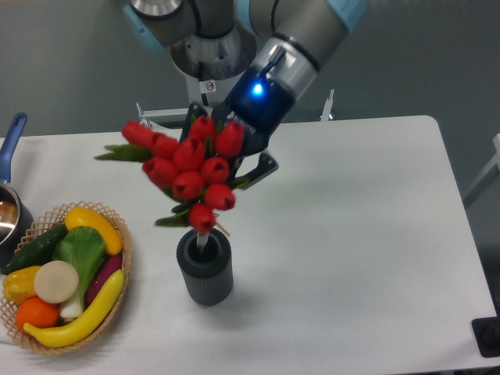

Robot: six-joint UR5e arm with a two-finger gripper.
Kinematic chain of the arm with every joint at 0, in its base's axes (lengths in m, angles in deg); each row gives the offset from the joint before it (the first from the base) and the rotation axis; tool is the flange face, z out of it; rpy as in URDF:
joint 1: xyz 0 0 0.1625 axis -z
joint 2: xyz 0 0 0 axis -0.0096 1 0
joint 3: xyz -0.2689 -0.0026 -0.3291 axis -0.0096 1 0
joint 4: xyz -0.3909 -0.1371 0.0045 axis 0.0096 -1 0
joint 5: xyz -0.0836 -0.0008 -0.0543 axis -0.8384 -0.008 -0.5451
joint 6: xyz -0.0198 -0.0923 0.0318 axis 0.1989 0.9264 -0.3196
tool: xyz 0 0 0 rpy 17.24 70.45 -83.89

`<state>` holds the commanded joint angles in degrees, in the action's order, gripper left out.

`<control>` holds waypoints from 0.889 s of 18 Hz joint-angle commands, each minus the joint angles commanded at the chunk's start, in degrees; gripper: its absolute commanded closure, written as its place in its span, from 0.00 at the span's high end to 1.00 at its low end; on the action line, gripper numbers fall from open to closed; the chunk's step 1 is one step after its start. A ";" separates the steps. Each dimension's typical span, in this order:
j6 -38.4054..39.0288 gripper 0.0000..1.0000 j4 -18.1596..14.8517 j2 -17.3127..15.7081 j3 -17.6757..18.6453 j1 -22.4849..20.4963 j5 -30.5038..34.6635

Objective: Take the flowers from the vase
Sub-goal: 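Lift the gripped tulips up out of the vase and away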

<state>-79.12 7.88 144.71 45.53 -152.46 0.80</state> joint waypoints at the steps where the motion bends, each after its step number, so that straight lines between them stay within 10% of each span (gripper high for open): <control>1: 0.35 0.47 0.00 0.00 0.00 -0.88 0.08; 16: -12.21 0.47 0.53 7.47 -1.93 -13.18 0.61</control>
<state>-91.33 8.41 152.17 43.60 -165.65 1.41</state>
